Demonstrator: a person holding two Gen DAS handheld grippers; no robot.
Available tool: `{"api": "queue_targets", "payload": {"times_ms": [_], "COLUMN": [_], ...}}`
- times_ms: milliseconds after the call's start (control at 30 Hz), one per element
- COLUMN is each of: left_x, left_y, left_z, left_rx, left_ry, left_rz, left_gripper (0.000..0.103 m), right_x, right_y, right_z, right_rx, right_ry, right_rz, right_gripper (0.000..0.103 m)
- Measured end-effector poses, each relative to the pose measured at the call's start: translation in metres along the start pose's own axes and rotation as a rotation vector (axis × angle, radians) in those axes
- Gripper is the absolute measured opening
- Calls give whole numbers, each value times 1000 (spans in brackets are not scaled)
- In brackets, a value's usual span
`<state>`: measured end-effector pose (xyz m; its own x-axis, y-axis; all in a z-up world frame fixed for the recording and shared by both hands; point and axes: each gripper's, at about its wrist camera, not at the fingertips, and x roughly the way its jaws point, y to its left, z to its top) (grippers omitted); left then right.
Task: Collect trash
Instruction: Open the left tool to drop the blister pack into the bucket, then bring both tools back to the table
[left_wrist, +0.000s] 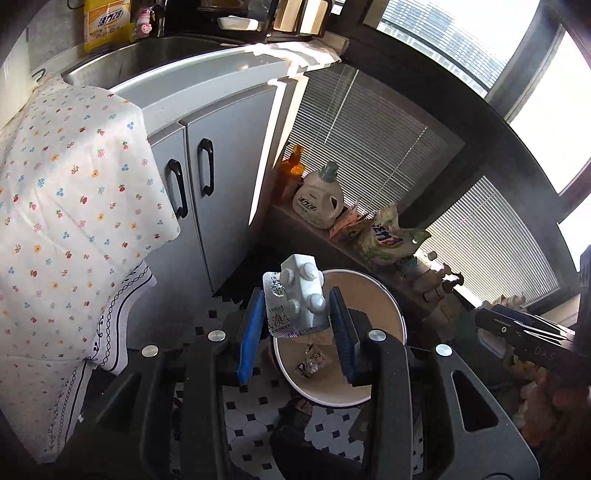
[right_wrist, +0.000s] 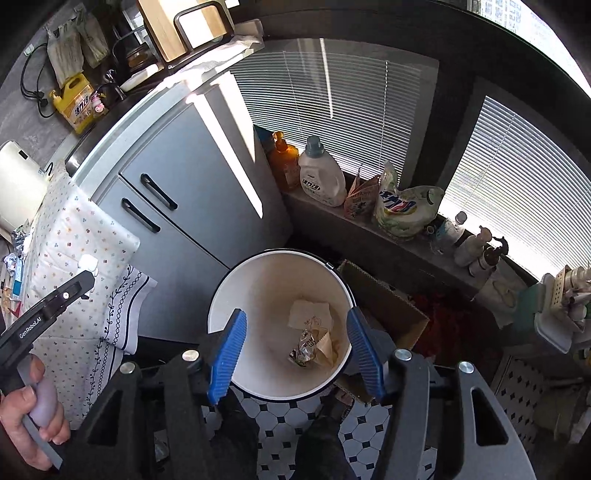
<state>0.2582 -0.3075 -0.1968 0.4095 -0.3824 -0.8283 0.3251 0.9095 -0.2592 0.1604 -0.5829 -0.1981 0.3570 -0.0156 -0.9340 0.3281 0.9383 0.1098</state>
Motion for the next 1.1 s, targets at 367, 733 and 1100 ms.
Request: {"api": "queue_targets", "payload": {"times_ms": [367, 733, 1100], "left_x": [52, 15, -69], "left_y": [-65, -28, 82], "left_z": [-16, 5, 13], "left_rx": [99, 38, -125], "left_ry": [140, 48, -98], "left_rz": [-167, -92, 103], "left_gripper": [62, 89, 93], "right_x": [-8, -14, -23], "right_y": [-43, -12, 89], "right_z": [-26, -10, 24], "right_rx": [101, 44, -71], "right_ry": [13, -33, -139], "right_rz": [-60, -24, 104], "right_gripper": [54, 76, 95]}}
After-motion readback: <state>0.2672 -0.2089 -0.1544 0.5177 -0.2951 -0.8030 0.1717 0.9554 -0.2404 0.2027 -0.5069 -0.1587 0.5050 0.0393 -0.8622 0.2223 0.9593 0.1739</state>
